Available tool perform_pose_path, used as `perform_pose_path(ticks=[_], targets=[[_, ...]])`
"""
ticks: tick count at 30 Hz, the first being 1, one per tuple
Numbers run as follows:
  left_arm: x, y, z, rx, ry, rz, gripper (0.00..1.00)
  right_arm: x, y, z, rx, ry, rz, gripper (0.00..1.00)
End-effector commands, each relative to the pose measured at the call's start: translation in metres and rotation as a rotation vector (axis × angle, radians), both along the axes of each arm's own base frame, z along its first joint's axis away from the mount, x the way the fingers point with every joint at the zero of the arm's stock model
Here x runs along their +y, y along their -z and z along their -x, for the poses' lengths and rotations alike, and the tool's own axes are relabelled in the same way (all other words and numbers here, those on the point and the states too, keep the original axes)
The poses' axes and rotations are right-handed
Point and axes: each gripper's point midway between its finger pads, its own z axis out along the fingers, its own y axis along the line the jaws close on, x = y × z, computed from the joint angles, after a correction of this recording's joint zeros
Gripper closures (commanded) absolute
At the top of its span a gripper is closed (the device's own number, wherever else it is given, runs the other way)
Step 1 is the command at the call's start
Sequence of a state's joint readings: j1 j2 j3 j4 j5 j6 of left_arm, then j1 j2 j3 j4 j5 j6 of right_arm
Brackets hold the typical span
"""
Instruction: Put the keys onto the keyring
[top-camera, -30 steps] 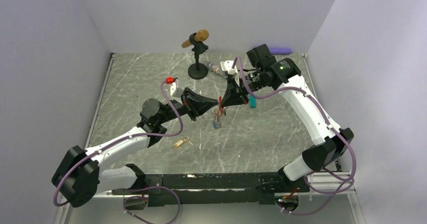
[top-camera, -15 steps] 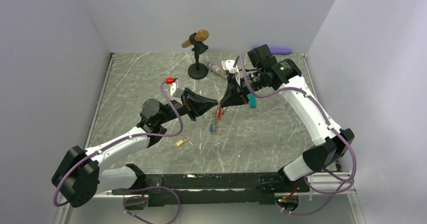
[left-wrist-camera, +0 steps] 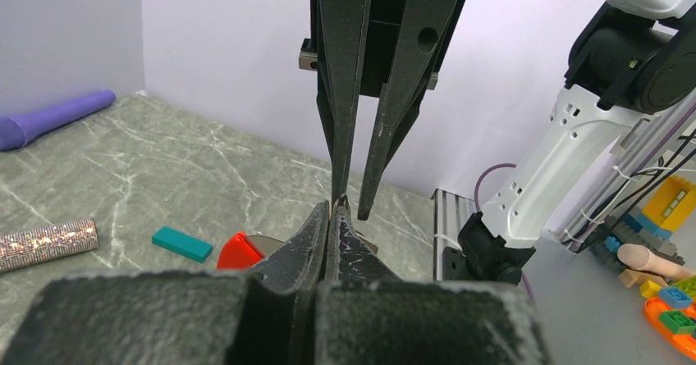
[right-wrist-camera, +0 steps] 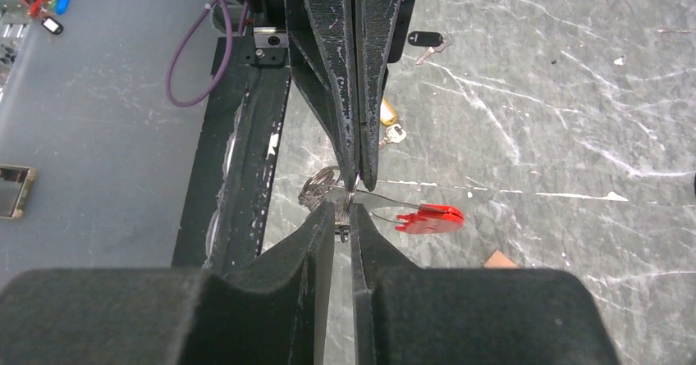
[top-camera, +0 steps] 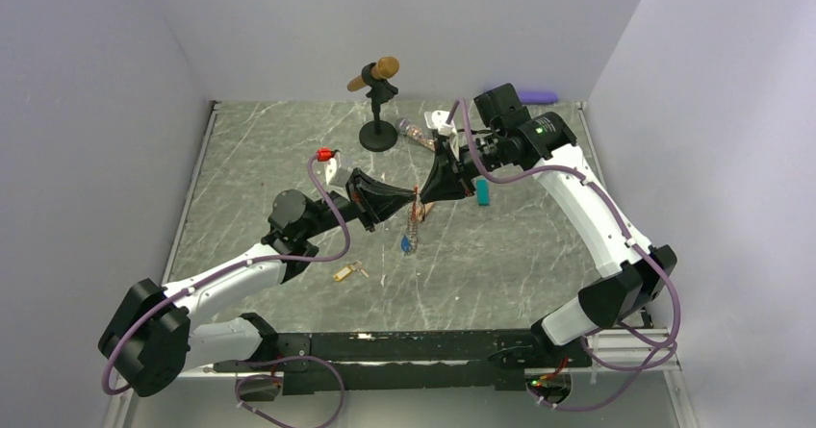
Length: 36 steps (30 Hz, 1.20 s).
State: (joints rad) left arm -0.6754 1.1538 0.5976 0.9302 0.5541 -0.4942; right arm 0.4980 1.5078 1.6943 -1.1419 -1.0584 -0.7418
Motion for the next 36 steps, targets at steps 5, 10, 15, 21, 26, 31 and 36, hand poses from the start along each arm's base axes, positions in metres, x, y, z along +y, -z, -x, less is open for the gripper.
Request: perform_pose_path(ticks=[5,10,15,21,26,31,36], targets=[[0.007,-0.021,0.0,-0.039,-0.025,0.062,1.0,0.008,-0.005,0.001,0.045,-0.014,-0.048,0.83],[0.007,-0.022,0.001,-0.04,-0.023,0.069,1.0,0.01,-0.001,-0.001,0.054,-0.009,-0.043,0.82],[0.007,-0.023,0.0,-0.04,-0.026,0.073,1.0,0.01,0.003,-0.002,0.062,-0.004,-0.034,0.82],[0.007,-0.022,0.0,-0.039,-0.026,0.072,1.0,0.009,0.0,0.001,0.059,-0.019,-0.044,1.0],[0.003,-0.019,0.005,-0.059,0.007,0.012,0.93,0.007,-0.002,0.001,0.029,-0.021,-0.031,1.0],[0.006,-0.008,0.011,-0.137,0.021,-0.171,0.52,0.001,0.0,0.0,-0.024,-0.004,0.018,1.0],[0.024,0.002,0.012,-0.275,-0.008,-0.413,0.3,-0.008,0.012,0.002,-0.094,-0.003,0.128,1.0]])
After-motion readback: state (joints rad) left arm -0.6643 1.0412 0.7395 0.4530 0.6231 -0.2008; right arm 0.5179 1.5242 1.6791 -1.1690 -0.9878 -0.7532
